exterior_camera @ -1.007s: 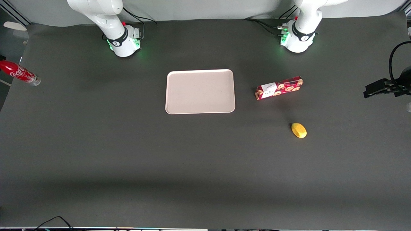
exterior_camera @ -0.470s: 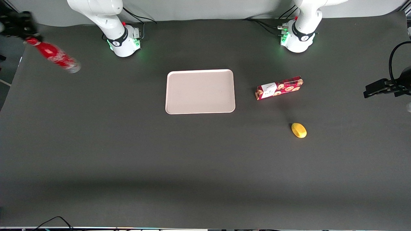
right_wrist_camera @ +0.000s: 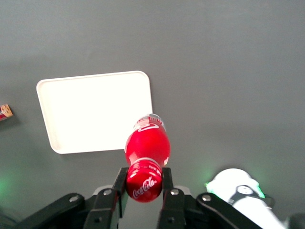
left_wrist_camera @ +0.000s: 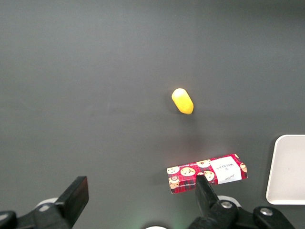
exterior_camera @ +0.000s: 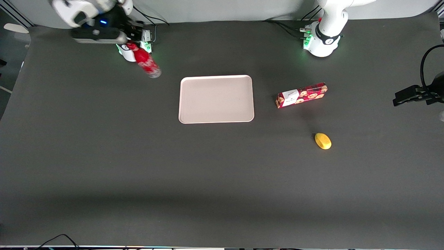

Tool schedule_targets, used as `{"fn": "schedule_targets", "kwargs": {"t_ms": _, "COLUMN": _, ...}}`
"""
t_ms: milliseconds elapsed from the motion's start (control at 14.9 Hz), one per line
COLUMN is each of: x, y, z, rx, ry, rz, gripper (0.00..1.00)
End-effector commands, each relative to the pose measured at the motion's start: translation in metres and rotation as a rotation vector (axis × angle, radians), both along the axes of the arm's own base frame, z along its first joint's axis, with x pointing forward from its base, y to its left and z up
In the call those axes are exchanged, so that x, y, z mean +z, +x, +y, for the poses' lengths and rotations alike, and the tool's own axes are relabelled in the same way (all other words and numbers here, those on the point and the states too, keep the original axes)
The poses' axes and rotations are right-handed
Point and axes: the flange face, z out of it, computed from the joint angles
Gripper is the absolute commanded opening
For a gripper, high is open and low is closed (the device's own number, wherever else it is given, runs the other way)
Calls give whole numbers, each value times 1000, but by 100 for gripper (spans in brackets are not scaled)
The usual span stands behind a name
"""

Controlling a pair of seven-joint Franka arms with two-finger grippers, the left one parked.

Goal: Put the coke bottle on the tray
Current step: 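Carry the bottle with the right gripper toward the white tray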

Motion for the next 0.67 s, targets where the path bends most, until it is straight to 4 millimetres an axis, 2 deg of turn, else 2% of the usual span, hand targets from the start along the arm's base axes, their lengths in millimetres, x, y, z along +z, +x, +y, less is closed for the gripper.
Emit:
{"fn": "schedule_targets", "kwargs": {"t_ms": 0, "x": -60, "y": 20, "z": 39, "rx": -90, "ry": 42, "rz": 7, "gripper": 11}}
{"fn": "schedule_targets", "kwargs": {"t_ms": 134, "x": -108, "y": 15, "z": 60, "rx": -112, "ry": 44, "rz": -14, "gripper": 11}}
{"fn": "schedule_targets", "kwargs": {"t_ms": 268, "x": -168, "y": 16, "z": 57, "rx": -153, "ry": 45, "rz": -31, "gripper": 11}}
{"fn": "schedule_targets", "kwargs": {"t_ms": 336, "x": -190, "y": 17, "z": 55, "rx": -154, "ry": 41, "rz": -28, "gripper": 11}}
{"fn": "schedule_targets", "kwargs": {"t_ms": 470, "x": -229, "y": 20, "z": 58, "rx": -197, "ry": 33, "rz": 19, "gripper": 11}}
{"fn": "schedule_targets", "kwargs": {"t_ms": 604, "x": -253, "y": 23, "z": 55, "rx": -228, "ry": -3, "rz": 10, "gripper": 12}}
